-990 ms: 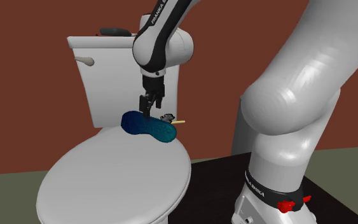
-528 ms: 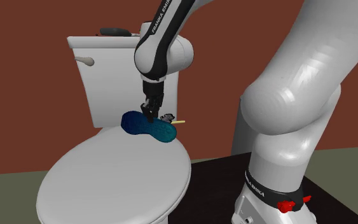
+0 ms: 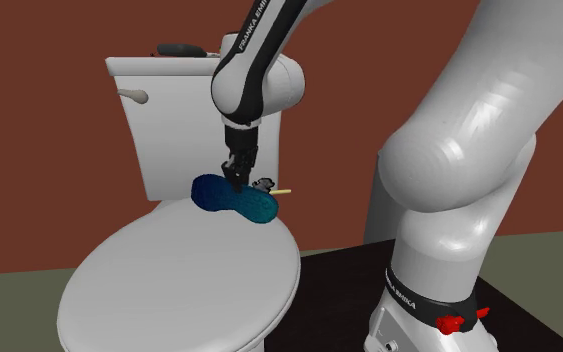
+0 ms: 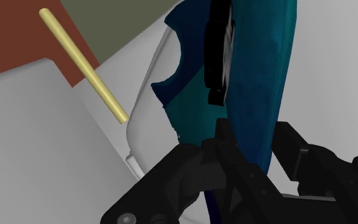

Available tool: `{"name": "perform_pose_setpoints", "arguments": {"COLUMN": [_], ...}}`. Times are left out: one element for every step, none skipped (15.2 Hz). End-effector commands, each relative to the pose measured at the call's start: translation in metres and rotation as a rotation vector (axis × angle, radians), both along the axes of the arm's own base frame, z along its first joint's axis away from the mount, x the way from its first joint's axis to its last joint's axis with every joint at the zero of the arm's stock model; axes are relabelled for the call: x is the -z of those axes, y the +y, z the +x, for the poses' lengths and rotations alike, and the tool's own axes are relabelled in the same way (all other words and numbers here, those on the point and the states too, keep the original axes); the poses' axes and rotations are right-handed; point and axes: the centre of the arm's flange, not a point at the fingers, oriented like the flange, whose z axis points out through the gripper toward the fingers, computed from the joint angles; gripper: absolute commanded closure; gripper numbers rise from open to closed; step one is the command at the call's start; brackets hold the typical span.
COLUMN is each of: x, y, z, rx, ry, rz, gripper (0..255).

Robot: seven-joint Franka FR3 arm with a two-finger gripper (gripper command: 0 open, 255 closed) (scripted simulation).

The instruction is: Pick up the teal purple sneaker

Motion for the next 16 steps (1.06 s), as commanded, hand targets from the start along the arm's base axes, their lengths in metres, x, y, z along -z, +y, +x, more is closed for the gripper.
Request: {"name": "perform_pose_setpoints", "arguments": {"x": [-0.008, -0.013, -0.018, -0.024, -0.029, -0.034, -0.039, -0.045, -0.05, -0.055, -0.061, -0.066, -0.071, -0.076, -0.077, -0.077], "y": [0.0, 0.0, 0.0, 0.0, 0.0, 0.0, 0.0, 0.0, 0.0, 0.0, 0.0, 0.0, 0.0, 0.0, 0.0, 0.0], "z": [0.001, 0.001, 0.001, 0.001, 0.001, 0.001, 0.001, 0.001, 0.001, 0.001, 0.001, 0.001, 0.001, 0.001, 0.001, 0.001], "rx": [0.0, 0.0, 0.0, 0.0, 0.0, 0.0, 0.0, 0.0, 0.0, 0.0, 0.0, 0.0, 0.0, 0.0, 0.0, 0.0], "ry": [0.0, 0.0, 0.0, 0.0, 0.0, 0.0, 0.0, 0.0, 0.0, 0.0, 0.0, 0.0, 0.0, 0.0, 0.0, 0.0], "rz": [0.0, 0.0, 0.0, 0.0, 0.0, 0.0, 0.0, 0.0, 0.0, 0.0, 0.0, 0.0, 0.0, 0.0, 0.0, 0.0], "gripper": [255, 255, 255, 255, 255, 255, 255, 255, 255, 255, 255, 255, 255, 255, 255, 255]}}
